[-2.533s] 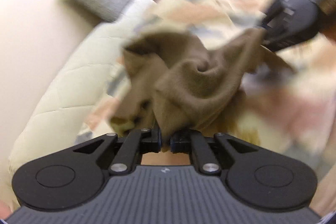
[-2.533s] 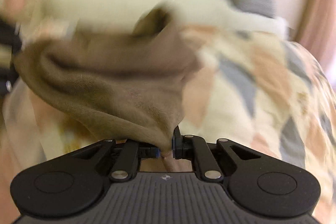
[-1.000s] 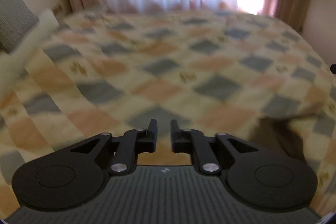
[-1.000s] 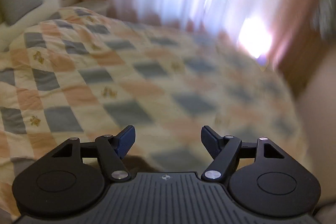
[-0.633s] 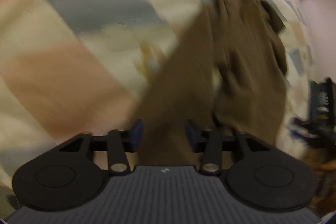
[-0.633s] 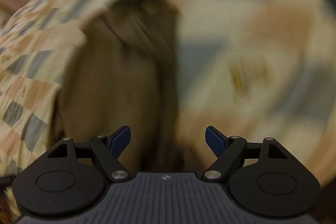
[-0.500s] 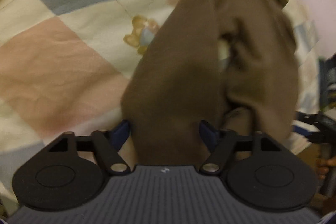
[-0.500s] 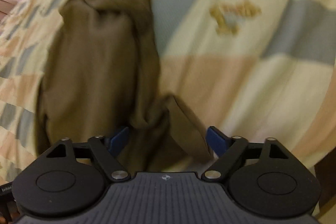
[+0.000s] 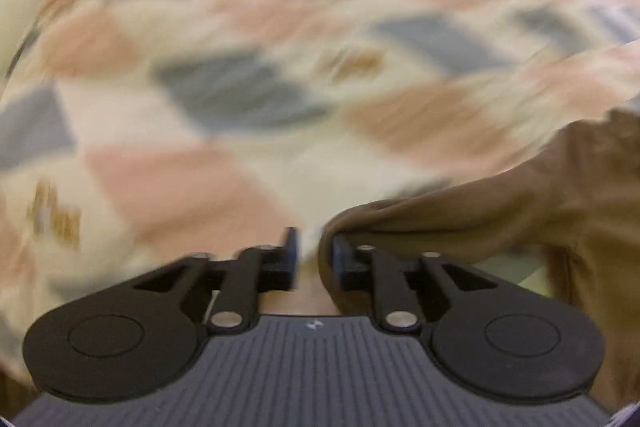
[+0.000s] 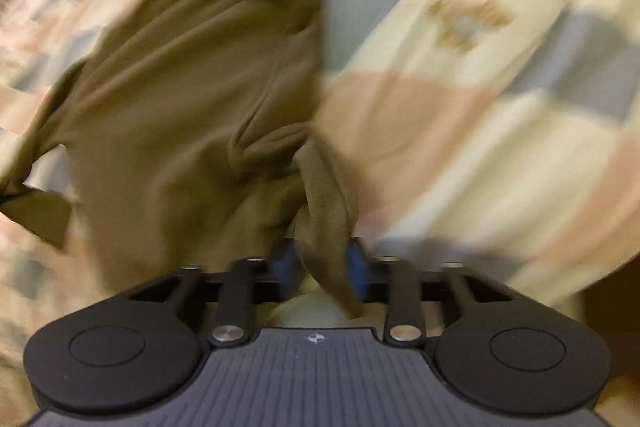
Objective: Fold clothes
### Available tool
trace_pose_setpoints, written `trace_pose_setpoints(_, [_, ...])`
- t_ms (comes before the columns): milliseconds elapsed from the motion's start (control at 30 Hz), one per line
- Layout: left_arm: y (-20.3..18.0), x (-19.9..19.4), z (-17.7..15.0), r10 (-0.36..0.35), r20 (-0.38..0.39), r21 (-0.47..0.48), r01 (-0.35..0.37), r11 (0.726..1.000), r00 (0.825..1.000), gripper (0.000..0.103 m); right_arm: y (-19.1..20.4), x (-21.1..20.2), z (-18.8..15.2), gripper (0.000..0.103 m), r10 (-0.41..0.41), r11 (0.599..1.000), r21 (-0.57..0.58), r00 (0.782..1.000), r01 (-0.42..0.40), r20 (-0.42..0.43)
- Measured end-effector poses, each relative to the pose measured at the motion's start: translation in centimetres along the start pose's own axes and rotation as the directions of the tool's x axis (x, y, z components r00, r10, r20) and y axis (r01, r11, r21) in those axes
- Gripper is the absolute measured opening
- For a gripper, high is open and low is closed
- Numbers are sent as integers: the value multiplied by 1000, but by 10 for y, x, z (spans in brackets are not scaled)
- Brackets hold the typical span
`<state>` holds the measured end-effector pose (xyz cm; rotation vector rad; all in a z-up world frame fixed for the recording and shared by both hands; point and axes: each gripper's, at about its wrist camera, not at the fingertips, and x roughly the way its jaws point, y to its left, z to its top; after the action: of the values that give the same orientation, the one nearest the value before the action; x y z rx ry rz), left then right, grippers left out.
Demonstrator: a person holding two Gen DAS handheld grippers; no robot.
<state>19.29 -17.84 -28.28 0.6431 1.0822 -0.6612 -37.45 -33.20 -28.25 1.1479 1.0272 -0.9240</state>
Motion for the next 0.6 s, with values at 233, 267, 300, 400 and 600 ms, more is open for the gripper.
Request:
trace_pose_setpoints(233, [-38, -16, -55, -72, -5, -136, 71, 988, 997, 25, 35, 15, 142, 55, 169, 976, -182, 949, -122, 267])
trace_pose_setpoints(267, [-47, -20, -60, -84, 3, -141, 84, 986, 996, 25, 46, 25, 167, 55, 198, 968, -205, 936, -141, 291])
trace_pose_setpoints(300, [-55, -25, -63, -93, 12, -145, 94, 985, 996, 25, 56, 37, 191, 60, 220, 962, -228, 924, -151, 313])
trace_pose_setpoints(400, [-82, -37, -65, -122, 51, -158, 129, 979, 991, 27, 77, 79, 259, 67, 187, 966, -235, 917, -106, 353])
trace_pose_setpoints(600, [-119, -46, -68, -137, 74, -133, 146, 980, 988, 30, 91, 152, 291, 18, -76, 772, -561, 920, 299, 386])
